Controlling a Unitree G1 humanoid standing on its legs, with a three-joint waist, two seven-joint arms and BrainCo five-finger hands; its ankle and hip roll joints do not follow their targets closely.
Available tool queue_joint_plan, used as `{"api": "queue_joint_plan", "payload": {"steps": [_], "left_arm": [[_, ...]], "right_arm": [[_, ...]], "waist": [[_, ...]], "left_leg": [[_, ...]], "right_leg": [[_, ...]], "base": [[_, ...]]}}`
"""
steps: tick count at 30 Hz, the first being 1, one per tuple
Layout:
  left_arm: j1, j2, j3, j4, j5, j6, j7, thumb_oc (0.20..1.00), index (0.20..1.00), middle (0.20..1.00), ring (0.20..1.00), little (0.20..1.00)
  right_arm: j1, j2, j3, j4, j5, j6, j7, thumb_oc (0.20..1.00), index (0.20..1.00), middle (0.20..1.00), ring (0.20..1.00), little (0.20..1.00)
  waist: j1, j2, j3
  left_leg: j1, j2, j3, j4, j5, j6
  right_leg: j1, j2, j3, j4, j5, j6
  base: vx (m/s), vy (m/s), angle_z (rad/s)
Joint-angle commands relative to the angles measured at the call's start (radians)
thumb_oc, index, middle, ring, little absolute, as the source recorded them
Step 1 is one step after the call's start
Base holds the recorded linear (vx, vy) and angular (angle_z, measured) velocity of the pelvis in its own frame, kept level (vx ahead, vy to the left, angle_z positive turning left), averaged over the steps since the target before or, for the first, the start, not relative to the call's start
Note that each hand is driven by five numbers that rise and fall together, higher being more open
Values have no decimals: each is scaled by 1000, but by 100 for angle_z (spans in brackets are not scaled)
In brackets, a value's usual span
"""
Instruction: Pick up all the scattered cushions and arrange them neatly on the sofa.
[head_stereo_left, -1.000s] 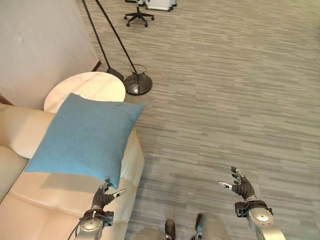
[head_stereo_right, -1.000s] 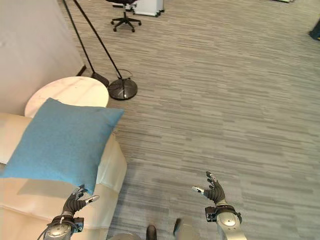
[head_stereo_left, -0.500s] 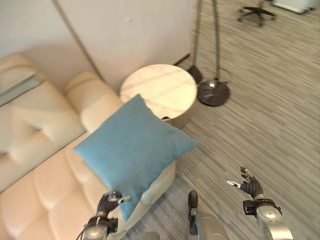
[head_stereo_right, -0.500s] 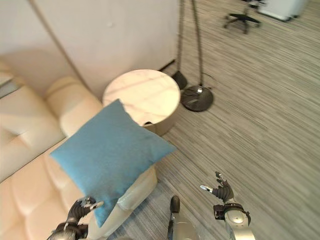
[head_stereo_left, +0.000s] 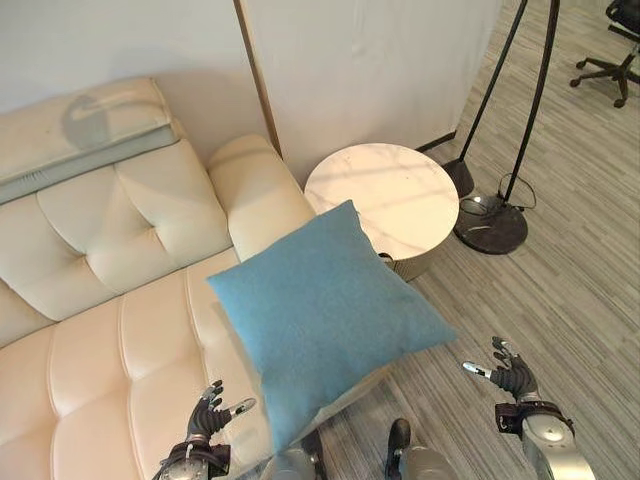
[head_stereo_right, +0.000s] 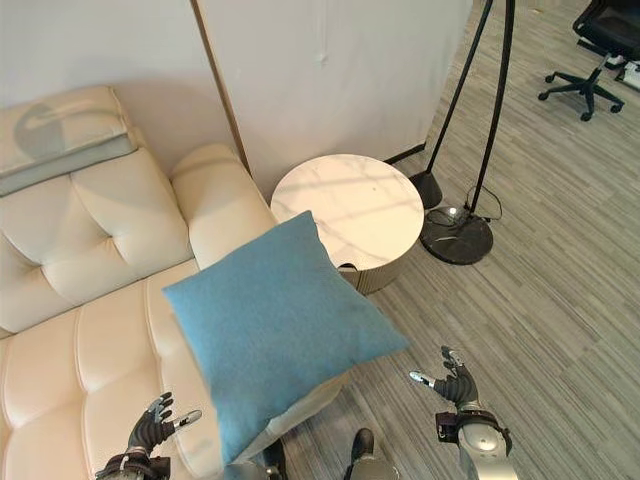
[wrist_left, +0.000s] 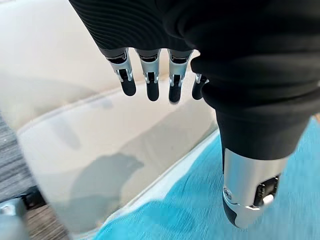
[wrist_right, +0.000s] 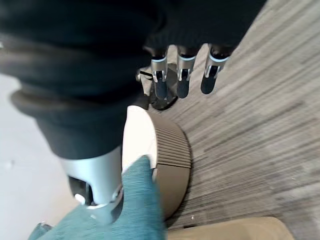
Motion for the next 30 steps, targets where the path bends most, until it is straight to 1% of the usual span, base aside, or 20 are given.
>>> {"api": "queue_joint_plan", "payload": {"steps": [1,2,3,4,5,6,7,8,10,11,14,15,19,23,24,25,26,27,29,30], "left_arm": [[-14,54,31,-44,-21,-30,6,1000,1000,1000,1000,1000],[-25,72,26,-52,-19,-44,10,1000,1000,1000,1000,1000],[-25,71,26,-52,-19,-44,10,1000,1000,1000,1000,1000],[-34,79,16,-58,-19,-51,5,1000,1000,1000,1000,1000],[-48,91,5,-49,-12,-51,15,1000,1000,1000,1000,1000],[-65,111,-27,-57,-5,-55,-3,1000,1000,1000,1000,1000],[-65,111,-27,-57,-5,-55,-3,1000,1000,1000,1000,1000],[-94,104,-54,-41,-20,-59,-6,1000,1000,1000,1000,1000],[-106,90,-75,-35,-41,-61,-12,1000,1000,1000,1000,1000],[-135,76,-112,-32,-57,-58,-18,1000,1000,1000,1000,1000],[-206,44,-178,-19,-94,-56,-15,1000,1000,1000,1000,1000],[-207,44,-178,-18,-94,-56,-15,1000,1000,1000,1000,1000],[-334,-31,-272,3,-165,-61,29,1000,1000,1000,1000,1000],[-509,-124,-377,47,-267,-84,96,1000,1000,1000,1000,1000],[-541,-141,-397,44,-296,-95,111,1000,1000,1000,1000,1000],[-560,-152,-407,36,-321,-101,116,799,799,799,799,799],[-560,-152,-407,36,-321,-101,116,420,420,420,420,420],[-571,-163,-410,10,-370,-117,128,200,200,200,200,200],[-564,-167,-409,-17,-399,-126,132,200,200,200,200,200],[-545,-162,-409,-71,-415,-131,125,200,200,200,200,200]], "right_arm": [[-37,-61,-36,-58,-49,-27,-29,1000,1000,1000,1000,1000],[-61,-92,-32,-75,-66,-37,-34,1000,1000,1000,1000,1000],[-62,-92,-32,-74,-66,-37,-34,1000,1000,1000,1000,1000],[-82,-129,-21,-77,-69,-37,-28,1000,1000,1000,1000,1000],[-104,-160,7,-70,-75,-46,-30,1000,1000,1000,1000,1000],[-152,-200,55,-57,-63,-36,6,1000,1000,1000,1000,1000],[-152,-200,55,-57,-63,-36,6,1000,1000,1000,1000,1000],[-196,-214,107,-29,-51,-30,25,1000,1000,1000,1000,1000],[-231,-223,148,3,-44,-22,40,1000,1000,1000,1000,1000],[-271,-219,192,33,-33,-15,49,1000,1000,1000,1000,1000],[-348,-182,261,97,-5,-6,48,1000,1000,1000,1000,1000],[-350,-182,261,98,-5,-6,48,1000,1000,1000,1000,1000],[-434,-59,332,131,90,-2,24,1000,1000,1000,1000,1000],[-526,91,407,152,243,-26,-8,1000,1000,1000,1000,1000],[-539,116,426,146,276,-33,-8,790,790,790,790,790],[-543,134,441,133,301,-41,-5,263,263,263,263,263],[-544,134,442,133,301,-41,-5,200,200,200,200,200],[-536,146,460,102,330,-53,1,200,200,200,200,200],[-523,148,465,75,343,-60,10,200,200,200,200,200],[-485,135,471,10,353,-72,25,200,200,200,200,200]], "waist": [[21,-13,5],[16,-13,16],[17,-11,13],[12,-13,13],[10,-17,19],[20,-34,18],[20,-34,17],[30,-39,12],[34,-35,3],[39,-29,7],[39,-14,27],[38,-14,28],[30,6,59],[15,17,89],[10,18,93],[6,18,95],[6,18,95],[2,14,97],[0,12,94],[-5,6,87]], "left_leg": [[-22,-19,-85,38,-57,0],[-6,-34,-133,16,-54,7],[-10,-32,-132,16,-51,6],[-1,-42,-165,0,-45,1],[3,-47,-177,-6,-47,-4],[-5,-56,-220,-13,-35,-17],[-6,-56,-220,-13,-35,-17],[-25,-55,-231,-16,-22,-28],[-31,-53,-244,-36,-11,-37],[-40,-47,-254,-55,4,-46],[-69,-41,-276,-76,32,-57],[-70,-41,-277,-76,32,-57],[-122,-41,-293,-95,65,-69],[-169,-42,-297,-102,93,-83],[-176,-42,-297,-102,95,-85],[-180,-41,-295,-102,97,-87],[-180,-41,-295,-102,97,-87],[-183,-39,-291,-102,98,-90],[-182,-39,-289,-102,96,-91],[-174,-37,-284,-102,90,-91]], "right_leg": [[-23,-40,10,200,-25,84],[-78,3,106,250,-40,78],[-81,6,106,245,-35,77],[-94,44,161,180,-51,71],[-100,58,176,108,-38,65],[-75,66,193,32,-22,65],[-75,66,193,32,-21,65],[-63,72,187,-19,-11,57],[-38,72,157,-72,1,51],[-28,76,138,-99,5,48],[-36,79,106,-123,12,41],[-36,79,105,-123,12,41],[-81,85,89,-128,20,34],[-126,90,87,-130,37,33],[-133,91,88,-133,43,34],[-135,91,90,-135,45,36],[-135,91,90,-135,45,36],[-136,92,92,-139,46,37],[-134,92,95,-140,46,38],[-124,91,96,-144,44,38]], "base": [[43,73,-17],[32,17,-1],[92,-49,14],[103,-88,84],[137,-243,88],[77,-202,88],[35,-295,48],[29,-196,78],[50,-217,80],[0,-167,61],[-68,-95,47],[-73,-43,25],[-105,-26,11],[-86,5,15],[-37,16,-2],[0,0,0],[-14,32,2],[0,0,0],[-2,16,0],[36,57,0]]}}
